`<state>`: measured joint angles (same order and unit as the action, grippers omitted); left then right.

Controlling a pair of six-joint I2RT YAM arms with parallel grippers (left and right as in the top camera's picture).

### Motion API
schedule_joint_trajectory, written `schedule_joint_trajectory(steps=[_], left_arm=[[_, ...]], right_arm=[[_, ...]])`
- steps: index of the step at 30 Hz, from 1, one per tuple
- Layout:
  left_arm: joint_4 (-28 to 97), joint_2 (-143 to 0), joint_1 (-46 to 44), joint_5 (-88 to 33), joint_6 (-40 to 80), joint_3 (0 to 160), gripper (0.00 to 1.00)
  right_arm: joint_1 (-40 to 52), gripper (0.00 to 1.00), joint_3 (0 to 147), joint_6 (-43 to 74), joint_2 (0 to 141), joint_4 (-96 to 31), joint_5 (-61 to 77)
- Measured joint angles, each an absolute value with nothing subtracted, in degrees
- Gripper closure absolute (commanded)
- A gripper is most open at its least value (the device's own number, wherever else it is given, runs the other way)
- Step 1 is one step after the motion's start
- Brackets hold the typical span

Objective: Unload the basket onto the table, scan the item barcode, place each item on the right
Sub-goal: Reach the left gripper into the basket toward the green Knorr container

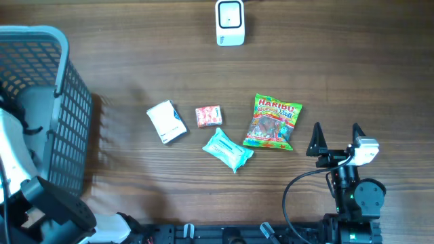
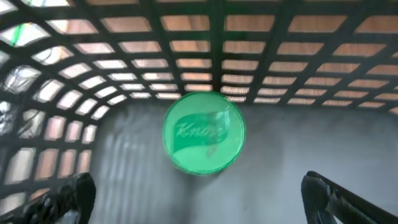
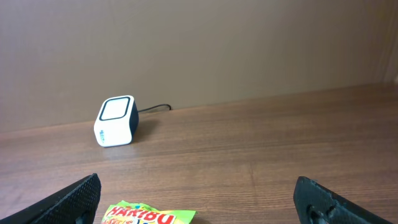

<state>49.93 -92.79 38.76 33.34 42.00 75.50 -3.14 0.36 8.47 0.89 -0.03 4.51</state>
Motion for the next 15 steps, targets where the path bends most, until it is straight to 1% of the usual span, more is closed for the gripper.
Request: schedule_joint_trajectory(steps=[3, 6, 11, 15], left_arm=[[42.9, -92.8, 38.8, 33.6, 39.5, 71.3, 0.0], [39.1, -92.8, 38.8, 33.5, 38.2, 68.2, 0.0], [35.1, -92.8, 40.4, 31.6, 37.5, 67.2, 0.0], [34.3, -92.9, 42.8, 29.3, 37.1, 67.2, 0.0]], right_arm=[[-3.1, 0.0, 0.4, 8.5, 0.9, 0.0, 4.5], [-3.1, 0.0, 0.4, 8.5, 0.9, 0.0, 4.5], [-3.1, 0.0, 0.4, 8.5, 0.9, 0.0, 4.5], [-3.1, 0.0, 0.4, 8.5, 0.9, 0.0, 4.5]])
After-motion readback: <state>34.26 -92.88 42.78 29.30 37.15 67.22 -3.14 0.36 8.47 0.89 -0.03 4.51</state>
